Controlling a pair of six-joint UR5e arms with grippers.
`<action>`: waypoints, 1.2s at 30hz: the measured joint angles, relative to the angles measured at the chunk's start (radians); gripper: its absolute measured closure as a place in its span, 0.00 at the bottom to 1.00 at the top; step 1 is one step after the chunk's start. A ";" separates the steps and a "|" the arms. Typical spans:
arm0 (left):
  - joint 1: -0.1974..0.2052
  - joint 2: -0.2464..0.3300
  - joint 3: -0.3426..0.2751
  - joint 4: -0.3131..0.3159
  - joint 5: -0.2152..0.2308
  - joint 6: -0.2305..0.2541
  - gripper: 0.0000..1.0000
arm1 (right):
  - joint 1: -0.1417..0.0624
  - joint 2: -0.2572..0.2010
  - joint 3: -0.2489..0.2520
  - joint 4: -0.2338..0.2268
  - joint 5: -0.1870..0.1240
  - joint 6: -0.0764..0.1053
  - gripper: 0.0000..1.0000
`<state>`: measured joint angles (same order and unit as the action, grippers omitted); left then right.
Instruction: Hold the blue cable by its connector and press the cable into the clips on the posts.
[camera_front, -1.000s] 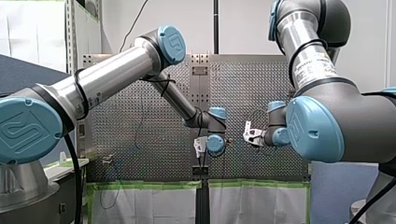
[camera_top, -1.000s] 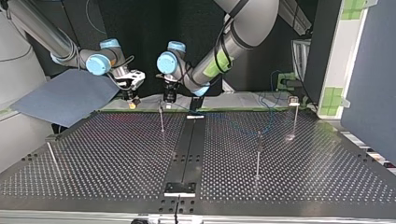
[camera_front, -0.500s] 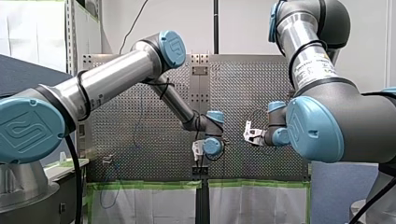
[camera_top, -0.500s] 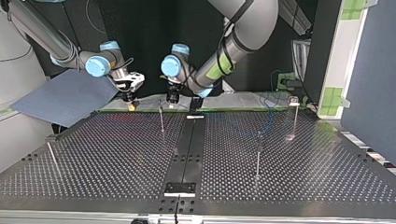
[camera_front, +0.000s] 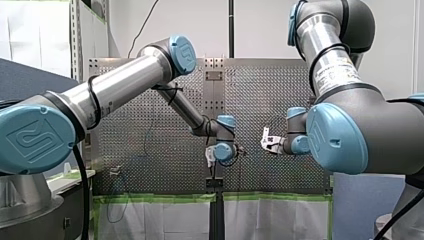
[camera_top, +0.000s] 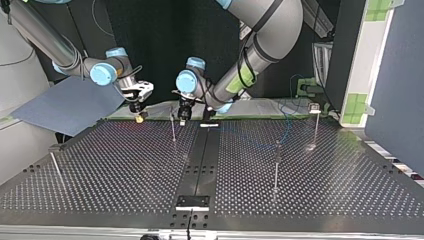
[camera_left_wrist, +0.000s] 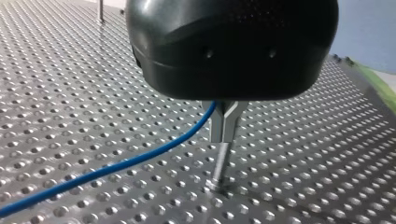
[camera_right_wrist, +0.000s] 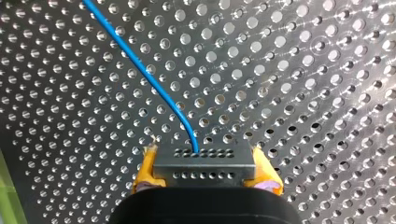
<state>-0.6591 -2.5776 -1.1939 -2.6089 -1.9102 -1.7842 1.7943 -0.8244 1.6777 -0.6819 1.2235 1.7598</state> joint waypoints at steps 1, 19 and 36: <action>0.001 0.000 0.008 -0.003 0.004 -0.002 1.00 | 0.000 0.000 -0.002 0.000 0.000 0.000 1.00; 0.032 -0.067 0.127 -0.108 0.008 0.018 1.00 | 0.007 0.058 -0.081 0.021 -0.002 -0.006 1.00; 0.039 -0.066 0.130 -0.173 -0.034 0.099 0.03 | 0.010 0.061 -0.104 0.032 -0.005 -0.008 1.00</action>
<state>-0.6198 -2.6439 -1.0634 -2.7819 -1.9446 -1.6857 1.8040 -0.7631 1.5733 -0.6499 1.2184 1.7515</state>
